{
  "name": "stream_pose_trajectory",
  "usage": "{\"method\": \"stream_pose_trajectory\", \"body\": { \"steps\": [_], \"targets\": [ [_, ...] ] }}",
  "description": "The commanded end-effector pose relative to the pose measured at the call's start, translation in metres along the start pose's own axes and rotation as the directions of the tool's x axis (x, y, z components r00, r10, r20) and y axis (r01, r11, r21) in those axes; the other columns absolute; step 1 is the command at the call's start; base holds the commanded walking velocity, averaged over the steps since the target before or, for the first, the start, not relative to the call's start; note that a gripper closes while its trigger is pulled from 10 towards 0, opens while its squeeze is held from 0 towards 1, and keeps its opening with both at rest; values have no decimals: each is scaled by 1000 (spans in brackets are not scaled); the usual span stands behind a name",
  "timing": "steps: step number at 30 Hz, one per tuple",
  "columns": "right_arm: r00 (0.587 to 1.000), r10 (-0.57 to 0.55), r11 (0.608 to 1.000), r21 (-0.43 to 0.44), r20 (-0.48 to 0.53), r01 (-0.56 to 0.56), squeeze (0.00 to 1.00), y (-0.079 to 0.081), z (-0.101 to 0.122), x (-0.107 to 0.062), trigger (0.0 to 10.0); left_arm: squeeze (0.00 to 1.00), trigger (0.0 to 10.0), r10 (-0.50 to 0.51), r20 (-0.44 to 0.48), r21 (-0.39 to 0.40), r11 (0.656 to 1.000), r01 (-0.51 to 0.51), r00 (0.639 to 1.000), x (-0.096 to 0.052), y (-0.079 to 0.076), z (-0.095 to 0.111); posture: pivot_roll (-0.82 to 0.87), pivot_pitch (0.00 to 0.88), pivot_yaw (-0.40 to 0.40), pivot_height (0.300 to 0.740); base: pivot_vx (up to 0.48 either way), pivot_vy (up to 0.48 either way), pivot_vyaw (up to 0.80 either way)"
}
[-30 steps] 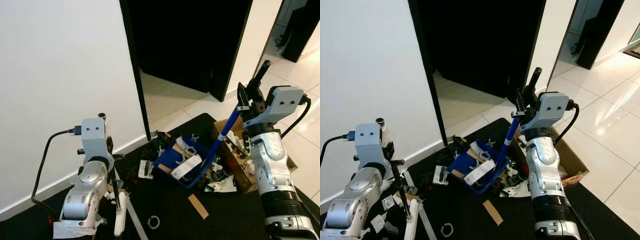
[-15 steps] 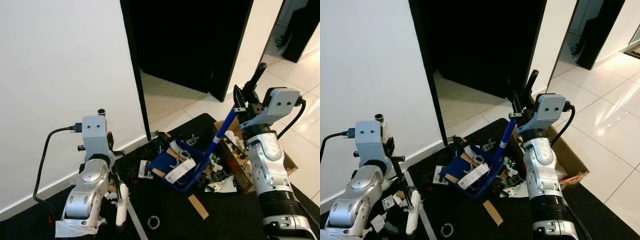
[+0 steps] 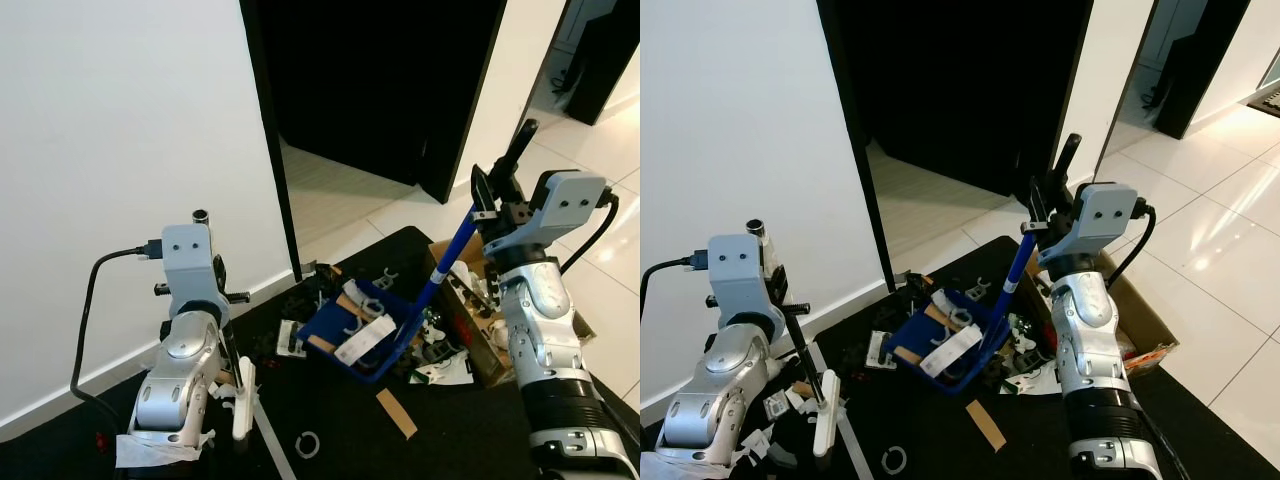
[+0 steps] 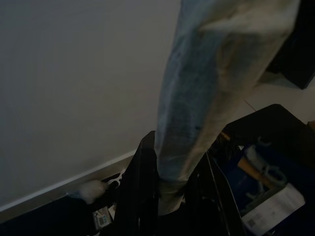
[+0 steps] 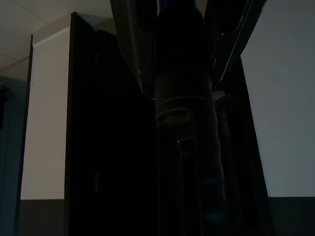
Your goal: Sweep floor
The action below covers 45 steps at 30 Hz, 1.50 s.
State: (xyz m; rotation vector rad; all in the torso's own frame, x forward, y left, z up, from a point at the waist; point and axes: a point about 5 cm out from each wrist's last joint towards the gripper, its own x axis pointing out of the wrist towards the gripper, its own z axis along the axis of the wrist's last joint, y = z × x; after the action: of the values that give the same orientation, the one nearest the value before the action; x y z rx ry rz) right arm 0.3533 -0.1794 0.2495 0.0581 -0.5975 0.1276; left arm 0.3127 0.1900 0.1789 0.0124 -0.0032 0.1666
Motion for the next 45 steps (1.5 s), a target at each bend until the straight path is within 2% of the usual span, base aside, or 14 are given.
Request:
{"method": "stream_pose_trajectory", "body": {
  "steps": [1, 6, 24, 45],
  "targets": [
    [996, 1, 1000, 13, 88, -2, 0, 0, 18, 6, 10000, 0, 10000, 27, 21, 0, 1000, -27, 999, 0, 3, 2, 65, 145, 75, 740, 0, 0, 0],
    [997, 8, 1000, 13, 82, -9, 0, 1, 17, 5, 10000, 0, 10000, 40, 24, -39, 998, -39, 999, -2, 4, 1, 67, 150, 72, 740, 0, 0, 0],
    [997, 21, 1000, 9, 79, -22, 0, 2, 18, 6, 10000, 0, 10000, 49, 20, -13, 999, -49, 999, -1, 4, -1, 60, 141, 72, 740, 0, 0, 0],
    [997, 17, 1000, 13, 73, -18, 0, 2, 15, 4, 10000, 0, 10000, 62, 7, -25, 998, -62, 998, 3, 6, -1, 62, 143, 78, 740, 0, -450, 0]
  ]
}}
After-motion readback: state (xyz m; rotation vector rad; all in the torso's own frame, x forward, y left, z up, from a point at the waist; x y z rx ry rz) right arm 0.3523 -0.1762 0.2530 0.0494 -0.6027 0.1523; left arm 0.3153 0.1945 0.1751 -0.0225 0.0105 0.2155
